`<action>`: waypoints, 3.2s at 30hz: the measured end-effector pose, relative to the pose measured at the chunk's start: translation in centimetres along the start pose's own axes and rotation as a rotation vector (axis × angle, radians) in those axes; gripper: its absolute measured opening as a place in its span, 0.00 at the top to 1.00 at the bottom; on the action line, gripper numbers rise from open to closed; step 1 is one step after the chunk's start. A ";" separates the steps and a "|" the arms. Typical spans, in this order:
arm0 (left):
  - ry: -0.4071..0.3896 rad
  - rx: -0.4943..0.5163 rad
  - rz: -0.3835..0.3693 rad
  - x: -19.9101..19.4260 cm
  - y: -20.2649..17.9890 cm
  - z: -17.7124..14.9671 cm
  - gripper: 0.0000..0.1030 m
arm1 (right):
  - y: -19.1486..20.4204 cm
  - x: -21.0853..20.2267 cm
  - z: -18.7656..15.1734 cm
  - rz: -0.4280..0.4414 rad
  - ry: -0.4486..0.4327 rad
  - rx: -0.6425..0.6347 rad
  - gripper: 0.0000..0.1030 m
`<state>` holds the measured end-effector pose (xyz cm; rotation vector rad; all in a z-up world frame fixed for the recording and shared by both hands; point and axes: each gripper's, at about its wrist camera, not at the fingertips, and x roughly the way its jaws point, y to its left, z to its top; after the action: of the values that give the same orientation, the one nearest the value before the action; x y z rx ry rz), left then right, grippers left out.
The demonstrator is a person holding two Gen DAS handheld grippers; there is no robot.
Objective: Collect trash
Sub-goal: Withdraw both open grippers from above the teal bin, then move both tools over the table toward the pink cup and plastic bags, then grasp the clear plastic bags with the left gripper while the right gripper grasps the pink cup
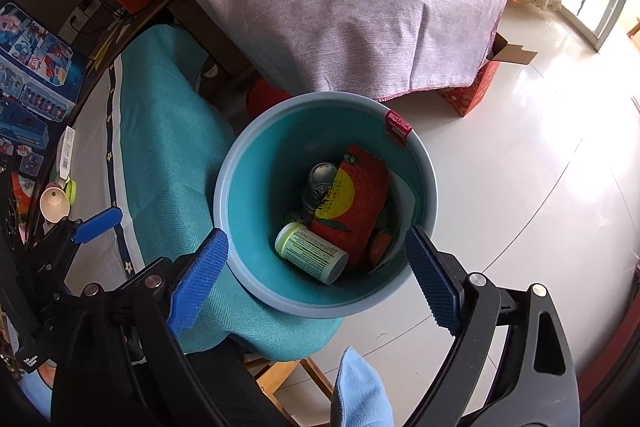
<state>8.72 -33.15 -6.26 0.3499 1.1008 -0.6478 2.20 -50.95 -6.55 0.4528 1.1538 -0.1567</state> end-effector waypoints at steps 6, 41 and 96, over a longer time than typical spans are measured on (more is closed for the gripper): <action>-0.018 -0.035 0.000 -1.6 1.8 -1.0 0.06 | 2.5 -0.2 -0.2 -0.004 0.006 -0.040 0.16; -0.111 -0.543 0.142 -10.9 26.4 -17.1 0.05 | 32.9 5.0 -1.7 0.015 0.126 -0.579 0.16; -0.069 -0.854 0.417 -8.2 43.8 -17.3 0.30 | 44.6 12.6 1.7 0.069 0.238 -0.747 0.42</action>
<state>22.06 12.77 -8.42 -0.1840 1.0948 0.2012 24.33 -10.15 -5.62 -0.1581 1.3298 0.3929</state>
